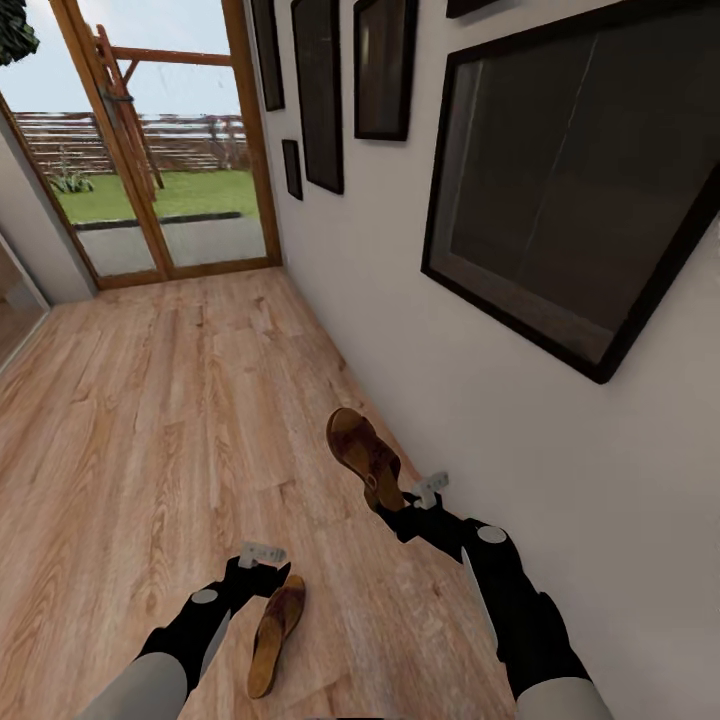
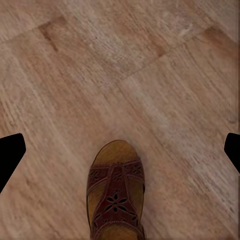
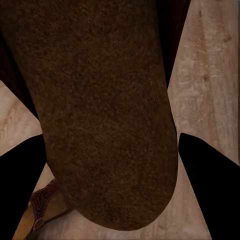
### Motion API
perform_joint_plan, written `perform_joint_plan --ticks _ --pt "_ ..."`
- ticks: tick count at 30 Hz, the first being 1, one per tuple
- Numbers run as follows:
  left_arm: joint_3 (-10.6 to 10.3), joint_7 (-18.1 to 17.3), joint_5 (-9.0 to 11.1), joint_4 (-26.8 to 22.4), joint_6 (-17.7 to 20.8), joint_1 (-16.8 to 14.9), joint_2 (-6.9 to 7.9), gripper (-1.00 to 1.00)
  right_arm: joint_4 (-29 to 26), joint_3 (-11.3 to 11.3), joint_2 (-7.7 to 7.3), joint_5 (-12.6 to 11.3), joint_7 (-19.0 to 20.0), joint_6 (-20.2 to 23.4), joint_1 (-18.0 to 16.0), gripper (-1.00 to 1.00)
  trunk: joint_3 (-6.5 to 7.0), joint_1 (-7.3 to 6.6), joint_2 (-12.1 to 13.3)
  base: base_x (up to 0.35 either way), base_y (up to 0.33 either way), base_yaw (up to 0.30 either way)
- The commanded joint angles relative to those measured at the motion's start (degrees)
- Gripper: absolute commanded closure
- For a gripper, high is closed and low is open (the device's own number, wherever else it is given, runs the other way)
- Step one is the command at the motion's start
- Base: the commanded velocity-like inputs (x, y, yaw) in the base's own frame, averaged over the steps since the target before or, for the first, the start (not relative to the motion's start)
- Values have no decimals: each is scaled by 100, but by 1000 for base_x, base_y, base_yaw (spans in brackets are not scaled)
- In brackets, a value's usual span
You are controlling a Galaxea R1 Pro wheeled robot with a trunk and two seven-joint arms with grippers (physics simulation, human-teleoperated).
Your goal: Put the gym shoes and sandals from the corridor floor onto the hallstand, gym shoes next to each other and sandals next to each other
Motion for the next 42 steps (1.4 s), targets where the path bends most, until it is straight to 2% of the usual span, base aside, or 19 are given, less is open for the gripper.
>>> perform_joint_plan --ticks 1,13,30,34,38,42 --pt "48 -32 -62 -6 -24 5 -6 -100 -9 -13 4 31 44 27 -3 100 -5 -1 -2 36 -32 -12" --pt "48 -36 -59 -8 -29 47 -6 -100 -11 -12 -7 31 44 27 -3 100 -20 -1 -2 8 -8 -3" --pt "102 -23 30 114 -38 57 -4 -100 -32 6 -1 31 47 29 -3 100 -470 373 -684 0 0 0" --pt "107 -20 74 223 -40 62 2 -100 -116 98 1 30 47 31 -3 100 -578 461 -844 0 0 0" --pt "108 -19 94 270 -43 63 6 -100 -263 305 1 31 45 34 -3 100 -703 471 -850 0 0 0" --pt "109 -19 94 284 -46 77 7 -100 -324 405 2 31 44 35 -3 100 -828 482 -856 0 0 0"
